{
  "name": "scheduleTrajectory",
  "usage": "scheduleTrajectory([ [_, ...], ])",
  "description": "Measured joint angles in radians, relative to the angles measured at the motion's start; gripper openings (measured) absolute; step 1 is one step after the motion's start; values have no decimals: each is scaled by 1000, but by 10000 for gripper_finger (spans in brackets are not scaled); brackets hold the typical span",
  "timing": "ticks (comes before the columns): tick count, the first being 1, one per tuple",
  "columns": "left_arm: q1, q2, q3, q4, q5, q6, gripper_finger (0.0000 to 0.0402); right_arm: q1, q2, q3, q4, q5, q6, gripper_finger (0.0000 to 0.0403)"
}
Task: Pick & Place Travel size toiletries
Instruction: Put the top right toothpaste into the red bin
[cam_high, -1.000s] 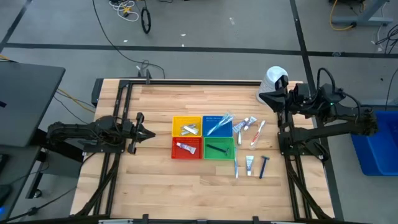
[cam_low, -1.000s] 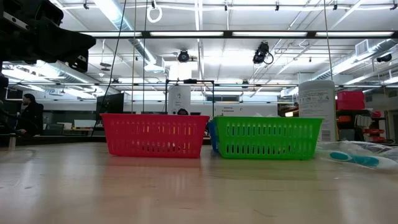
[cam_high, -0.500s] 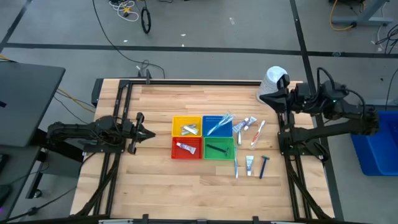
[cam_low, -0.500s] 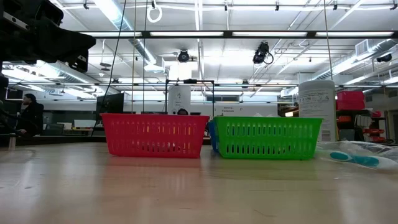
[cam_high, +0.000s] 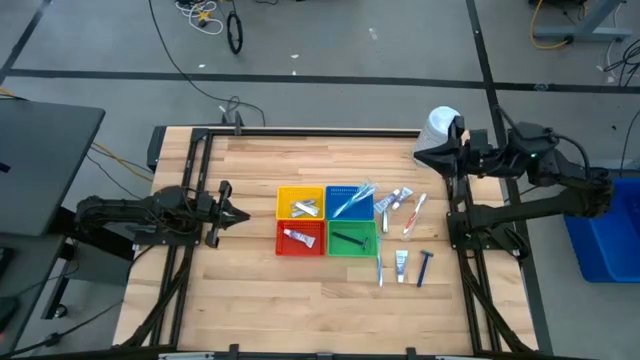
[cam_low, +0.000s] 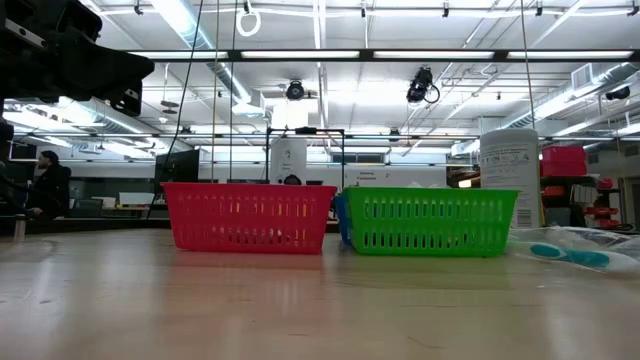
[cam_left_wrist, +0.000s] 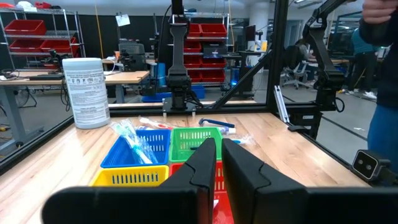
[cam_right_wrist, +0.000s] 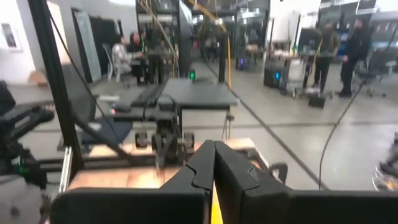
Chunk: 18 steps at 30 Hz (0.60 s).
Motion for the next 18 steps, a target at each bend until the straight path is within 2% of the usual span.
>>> scheduleTrajectory([
  [6,0,0,0,0,0,0,32,-15,15,0,-161,7,4,16],
  [14,0,0,0,0,0,0,32,-37,32,0,-357,128,7,16],
  [18,0,0,0,0,0,0,32,-56,31,0,-399,140,7,16],
])
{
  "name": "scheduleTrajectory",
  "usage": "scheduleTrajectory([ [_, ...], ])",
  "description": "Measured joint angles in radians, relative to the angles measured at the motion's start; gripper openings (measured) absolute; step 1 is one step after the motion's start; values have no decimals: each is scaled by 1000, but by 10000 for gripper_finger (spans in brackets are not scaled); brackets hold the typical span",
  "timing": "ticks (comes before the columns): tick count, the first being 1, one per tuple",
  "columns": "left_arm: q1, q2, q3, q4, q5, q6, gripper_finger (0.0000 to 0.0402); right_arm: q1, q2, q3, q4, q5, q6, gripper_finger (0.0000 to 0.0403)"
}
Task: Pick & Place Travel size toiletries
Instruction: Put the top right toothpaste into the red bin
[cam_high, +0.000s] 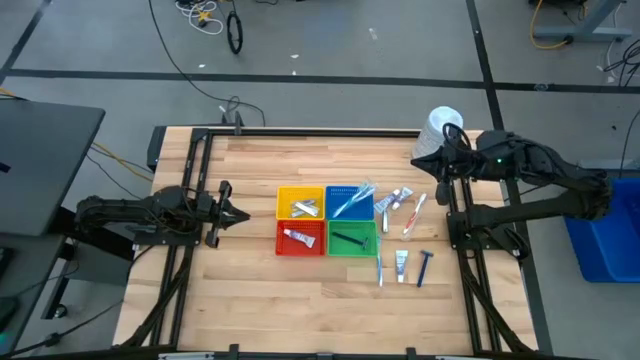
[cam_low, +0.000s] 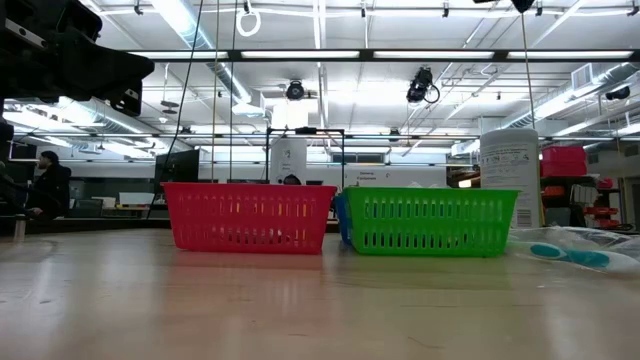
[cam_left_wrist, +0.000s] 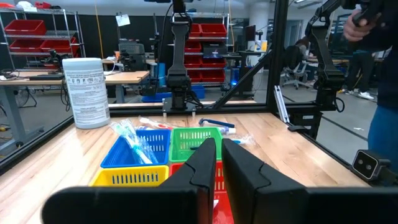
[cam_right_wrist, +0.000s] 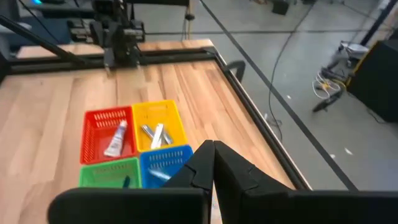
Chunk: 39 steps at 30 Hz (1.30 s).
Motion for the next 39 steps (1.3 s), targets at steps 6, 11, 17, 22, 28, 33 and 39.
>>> scheduleTrajectory([
  [6,0,0,0,0,0,0,32,-46,16,0,-92,-1,38,16],
  [11,0,0,0,0,0,0,32,-103,50,-1,-198,-1,60,16],
  [17,0,0,0,0,0,0,32,-166,89,-1,-266,-2,60,16],
  [22,0,0,0,0,0,0,32,-202,106,-5,-282,-2,60,16],
  [28,0,0,0,0,0,0,32,-234,105,-55,-313,-6,57,18],
  [33,0,0,0,0,0,0,32,-258,106,-122,-319,-52,-10,19],
  [39,0,0,0,0,0,0,32,-295,121,-186,-318,-74,-128,21],
])
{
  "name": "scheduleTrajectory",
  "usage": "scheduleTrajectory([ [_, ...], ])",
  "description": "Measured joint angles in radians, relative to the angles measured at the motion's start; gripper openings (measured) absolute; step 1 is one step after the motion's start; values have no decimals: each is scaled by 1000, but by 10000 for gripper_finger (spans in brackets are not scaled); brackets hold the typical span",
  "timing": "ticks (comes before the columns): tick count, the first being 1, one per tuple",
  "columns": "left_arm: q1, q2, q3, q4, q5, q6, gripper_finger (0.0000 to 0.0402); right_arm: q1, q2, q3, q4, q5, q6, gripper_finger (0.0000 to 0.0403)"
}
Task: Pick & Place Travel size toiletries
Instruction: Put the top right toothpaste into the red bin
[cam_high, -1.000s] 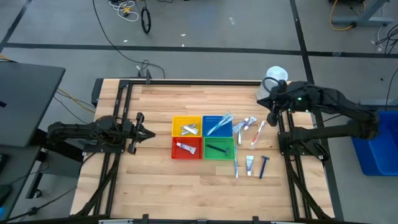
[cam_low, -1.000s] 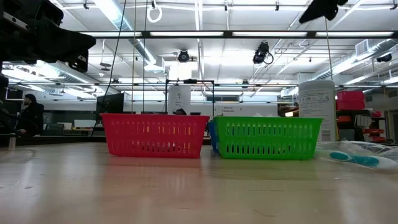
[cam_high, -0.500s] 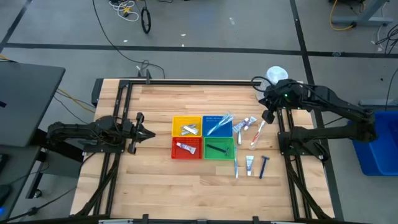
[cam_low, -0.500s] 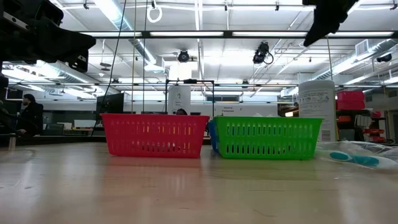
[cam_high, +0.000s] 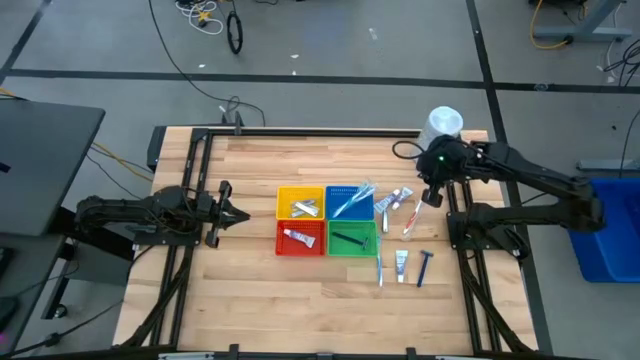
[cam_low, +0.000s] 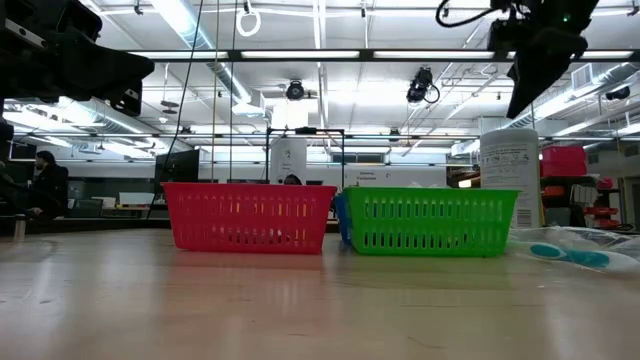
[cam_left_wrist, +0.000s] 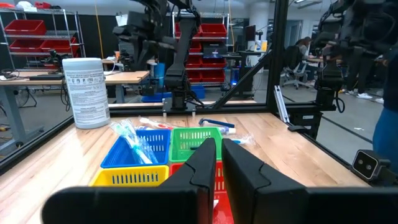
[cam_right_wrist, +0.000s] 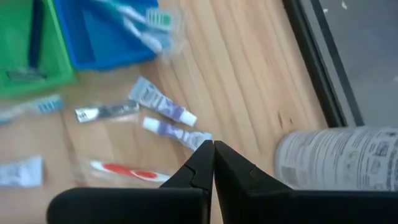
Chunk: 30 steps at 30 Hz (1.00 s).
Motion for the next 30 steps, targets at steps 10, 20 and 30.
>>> scheduleTrajectory([
  [10,0,0,0,0,0,0,32,-44,85,-9,2,-35,-372,32],
  [20,0,0,0,0,0,0,32,-44,184,-9,17,-85,-516,44],
  [30,0,0,0,0,0,0,32,-44,272,-9,48,-85,-596,45],
])
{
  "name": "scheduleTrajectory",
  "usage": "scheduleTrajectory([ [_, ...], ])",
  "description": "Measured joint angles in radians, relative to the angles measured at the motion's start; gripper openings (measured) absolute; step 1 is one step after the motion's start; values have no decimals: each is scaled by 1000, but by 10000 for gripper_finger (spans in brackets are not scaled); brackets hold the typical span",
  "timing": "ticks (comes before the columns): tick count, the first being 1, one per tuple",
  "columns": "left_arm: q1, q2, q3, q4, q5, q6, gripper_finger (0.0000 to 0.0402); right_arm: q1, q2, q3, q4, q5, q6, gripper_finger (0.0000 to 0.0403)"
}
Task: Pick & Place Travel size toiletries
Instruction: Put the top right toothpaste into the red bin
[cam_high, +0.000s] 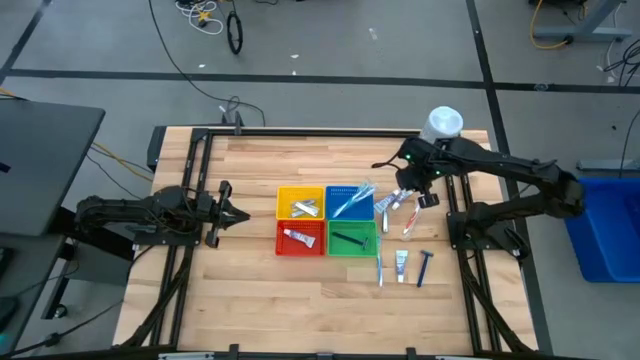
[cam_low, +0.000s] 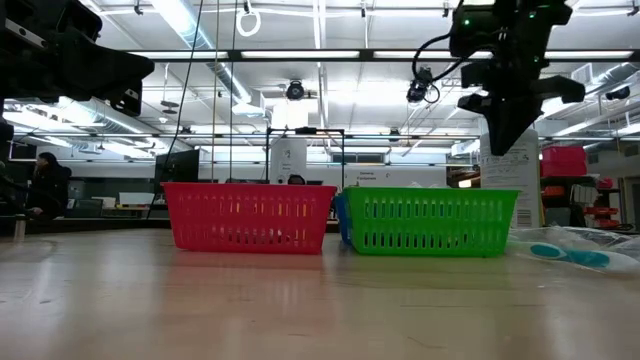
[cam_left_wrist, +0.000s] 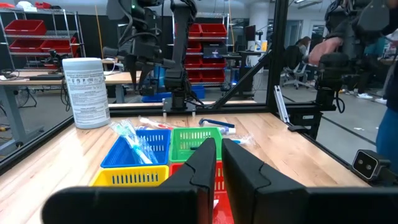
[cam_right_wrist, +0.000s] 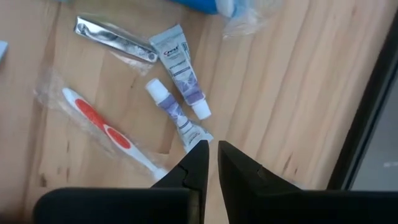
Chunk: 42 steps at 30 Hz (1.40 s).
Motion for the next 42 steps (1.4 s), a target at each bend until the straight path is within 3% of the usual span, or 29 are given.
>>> scheduleTrajectory([
  [9,0,0,0,0,0,0,32,-9,98,0,38,0,-96,72],
  [26,0,0,0,0,0,0,32,-40,195,0,99,-2,-199,213],
  [42,0,0,0,0,0,0,32,-97,224,-101,220,-2,-244,210],
])
